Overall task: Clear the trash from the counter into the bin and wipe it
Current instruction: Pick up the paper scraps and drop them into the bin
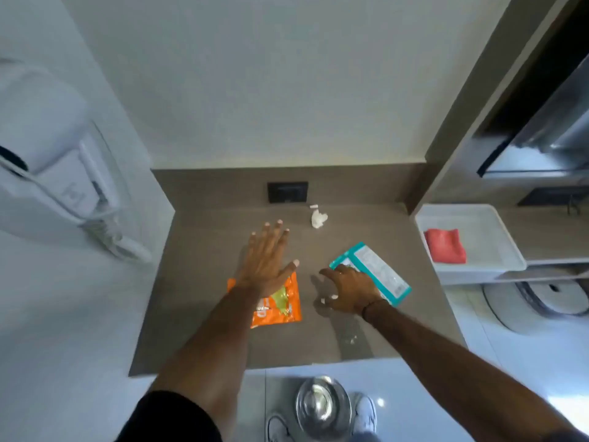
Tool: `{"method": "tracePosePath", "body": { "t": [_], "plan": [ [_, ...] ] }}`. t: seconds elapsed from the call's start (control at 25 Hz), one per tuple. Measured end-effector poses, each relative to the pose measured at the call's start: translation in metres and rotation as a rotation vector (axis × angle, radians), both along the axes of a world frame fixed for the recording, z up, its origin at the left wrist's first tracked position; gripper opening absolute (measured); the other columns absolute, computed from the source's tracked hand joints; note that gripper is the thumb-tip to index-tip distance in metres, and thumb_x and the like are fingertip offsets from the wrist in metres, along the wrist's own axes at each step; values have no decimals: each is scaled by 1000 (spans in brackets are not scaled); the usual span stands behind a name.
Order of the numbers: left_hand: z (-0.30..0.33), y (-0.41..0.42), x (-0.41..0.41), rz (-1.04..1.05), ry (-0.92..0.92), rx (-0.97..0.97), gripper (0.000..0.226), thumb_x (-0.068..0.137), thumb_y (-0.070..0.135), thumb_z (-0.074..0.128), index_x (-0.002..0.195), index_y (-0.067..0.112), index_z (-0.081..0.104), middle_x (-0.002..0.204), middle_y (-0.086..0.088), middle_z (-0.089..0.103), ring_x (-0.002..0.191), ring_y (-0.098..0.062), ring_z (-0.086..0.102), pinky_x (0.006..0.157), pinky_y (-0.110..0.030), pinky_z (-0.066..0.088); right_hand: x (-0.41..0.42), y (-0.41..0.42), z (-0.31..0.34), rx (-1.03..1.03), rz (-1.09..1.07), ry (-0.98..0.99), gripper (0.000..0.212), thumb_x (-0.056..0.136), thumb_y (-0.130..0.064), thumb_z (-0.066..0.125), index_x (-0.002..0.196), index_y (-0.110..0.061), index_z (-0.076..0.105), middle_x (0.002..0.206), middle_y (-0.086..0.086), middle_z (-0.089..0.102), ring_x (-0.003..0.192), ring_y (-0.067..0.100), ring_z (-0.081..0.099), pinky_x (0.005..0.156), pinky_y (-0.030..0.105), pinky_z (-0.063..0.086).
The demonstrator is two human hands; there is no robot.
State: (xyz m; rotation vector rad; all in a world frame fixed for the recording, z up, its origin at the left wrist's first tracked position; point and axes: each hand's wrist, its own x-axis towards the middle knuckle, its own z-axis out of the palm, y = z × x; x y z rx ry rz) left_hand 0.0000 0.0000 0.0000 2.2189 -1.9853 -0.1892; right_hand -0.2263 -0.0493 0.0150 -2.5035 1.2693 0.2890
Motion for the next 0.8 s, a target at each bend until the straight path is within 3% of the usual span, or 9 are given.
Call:
{"method": "tracePosePath", "body": {
  "t": [0.12,0.24,0.4,0.56,0.68,0.8],
  "plan": [
    [-39,-9,-28,-45,8,138,77,103,53,43,166,20,14,177,-5,0,164,-31,3,131,-53,7,-8,13,-37,48,0,-2,42,89,-41,55,131,-40,55,125,1,60,116,27,61,90,39,53],
    [-62,-35,-42,-66,-27,184,73,105,47,43,166,18,16,176,-7,4,162,-32,13,130,-51,15,-11,9,-57,43,-17,-53,29,95,-30,52,122,-33,63,121,3,57,112,27,60,85,40,57],
    [-60,-113,-52,-70,10,132,64,105,22,50,163,14,24,174,-11,18,153,-34,33,125,-43,31,-10,-26,-66,60,-77,-174,30,92,-27,55,118,-29,68,116,3,64,108,27,64,81,38,56],
    [-62,-183,-50,-67,8,137,67,101,-2,45,163,19,30,172,-11,23,154,-31,31,127,-39,27,-14,-86,-69,92,-140,-297,33,87,-36,59,119,-30,66,118,-3,72,109,25,66,86,36,55],
    [-71,-207,-49,33,151,190,42,102,2,50,141,11,61,147,-16,54,139,-34,48,116,-40,38,-16,-135,-70,166,-207,-367,33,83,-29,65,116,-28,67,108,0,76,100,28,69,81,36,57],
    [-69,-205,-52,189,487,102,27,93,-9,60,116,-4,75,122,-25,70,117,-38,66,103,-43,51,-12,-172,-69,258,-286,-386,37,83,-27,70,120,-27,63,108,4,76,97,29,71,83,37,59]
  ]
}}
